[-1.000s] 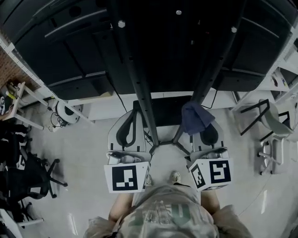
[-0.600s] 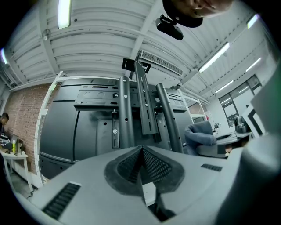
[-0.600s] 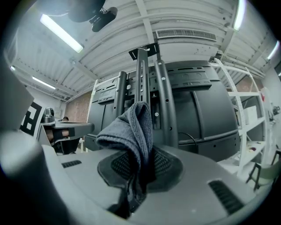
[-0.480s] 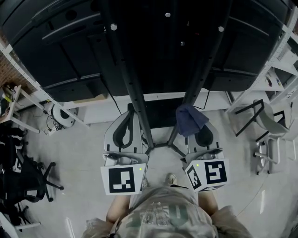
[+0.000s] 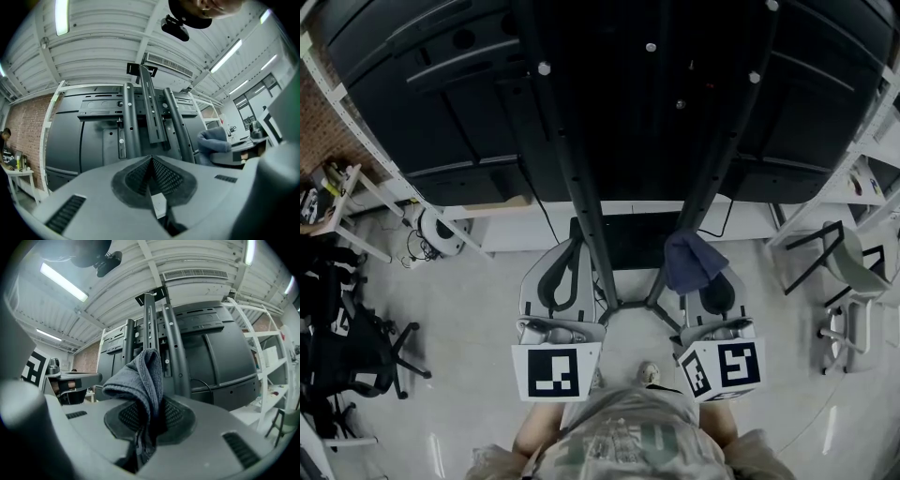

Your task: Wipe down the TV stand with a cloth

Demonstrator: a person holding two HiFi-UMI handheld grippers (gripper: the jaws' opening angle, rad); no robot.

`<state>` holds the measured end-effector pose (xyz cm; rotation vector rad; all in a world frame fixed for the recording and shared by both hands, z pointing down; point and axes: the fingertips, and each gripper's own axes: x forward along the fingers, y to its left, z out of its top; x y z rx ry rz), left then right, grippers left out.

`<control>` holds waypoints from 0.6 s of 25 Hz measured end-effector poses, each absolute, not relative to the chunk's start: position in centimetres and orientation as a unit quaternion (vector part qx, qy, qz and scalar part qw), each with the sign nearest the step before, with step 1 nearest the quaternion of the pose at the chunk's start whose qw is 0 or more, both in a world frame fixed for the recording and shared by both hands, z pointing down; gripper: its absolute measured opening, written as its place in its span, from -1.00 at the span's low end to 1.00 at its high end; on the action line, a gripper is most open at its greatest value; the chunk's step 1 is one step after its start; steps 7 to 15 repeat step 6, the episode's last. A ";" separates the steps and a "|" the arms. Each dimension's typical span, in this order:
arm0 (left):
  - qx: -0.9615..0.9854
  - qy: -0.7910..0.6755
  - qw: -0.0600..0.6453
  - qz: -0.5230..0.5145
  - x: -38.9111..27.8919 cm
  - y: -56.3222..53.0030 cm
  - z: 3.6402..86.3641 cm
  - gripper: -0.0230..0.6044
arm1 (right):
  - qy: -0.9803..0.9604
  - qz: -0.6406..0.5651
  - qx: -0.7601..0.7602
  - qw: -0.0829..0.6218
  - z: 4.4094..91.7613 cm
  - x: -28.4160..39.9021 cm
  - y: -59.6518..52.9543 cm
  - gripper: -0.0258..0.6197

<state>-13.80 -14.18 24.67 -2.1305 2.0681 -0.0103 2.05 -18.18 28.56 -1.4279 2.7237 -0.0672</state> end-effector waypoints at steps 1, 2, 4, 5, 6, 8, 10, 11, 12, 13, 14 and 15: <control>-0.714 0.695 0.084 -0.003 -13.7 -14.1 24.7 -0.88 | 0.886 -0.022 -0.462 0.033 28.6 2.1 -18.1 -0.74; -0.714 0.695 0.084 -0.001 -13.6 -14.0 24.8 -0.88 | 0.887 -0.022 -0.461 0.033 28.6 2.1 -18.0 -0.74; -0.713 0.696 0.085 -0.002 -13.5 -13.8 24.8 -0.88 | 0.889 -0.021 -0.456 0.032 28.7 2.0 -17.6 -0.74; -0.713 0.696 0.085 -0.002 -13.5 -13.7 24.9 -0.88 | 0.890 -0.021 -0.454 0.031 28.7 2.0 -17.5 -0.74; -0.712 0.697 0.084 -0.002 -13.4 -13.6 24.9 -0.88 | 0.892 -0.020 -0.451 0.030 28.7 1.9 -17.3 -0.74; -0.712 0.697 0.084 -0.002 -13.4 -13.6 24.9 -0.88 | 0.892 -0.020 -0.451 0.030 28.7 1.9 -17.3 -0.74; -0.712 0.697 0.084 -0.002 -13.4 -13.6 24.9 -0.88 | 0.892 -0.020 -0.451 0.030 28.7 1.9 -17.3 -0.74; -0.712 0.697 0.084 -0.002 -13.4 -13.6 24.9 -0.88 | 0.892 -0.020 -0.451 0.030 28.7 1.9 -17.3 -0.74; -0.712 0.697 0.084 -0.002 -13.4 -13.6 24.9 -0.88 | 0.892 -0.020 -0.451 0.030 28.7 1.9 -17.3 -0.74; -0.712 0.697 0.084 -0.002 -13.4 -13.6 24.9 -0.88 | 0.892 -0.020 -0.451 0.030 28.7 1.9 -17.3 -0.74; -0.712 0.697 0.084 -0.002 -13.4 -13.6 24.9 -0.88 | 0.892 -0.020 -0.451 0.030 28.7 1.9 -17.3 -0.74; -0.712 0.697 0.084 -0.002 -13.4 -13.6 24.9 -0.88 | 0.892 -0.020 -0.451 0.030 28.7 1.9 -17.3 -0.74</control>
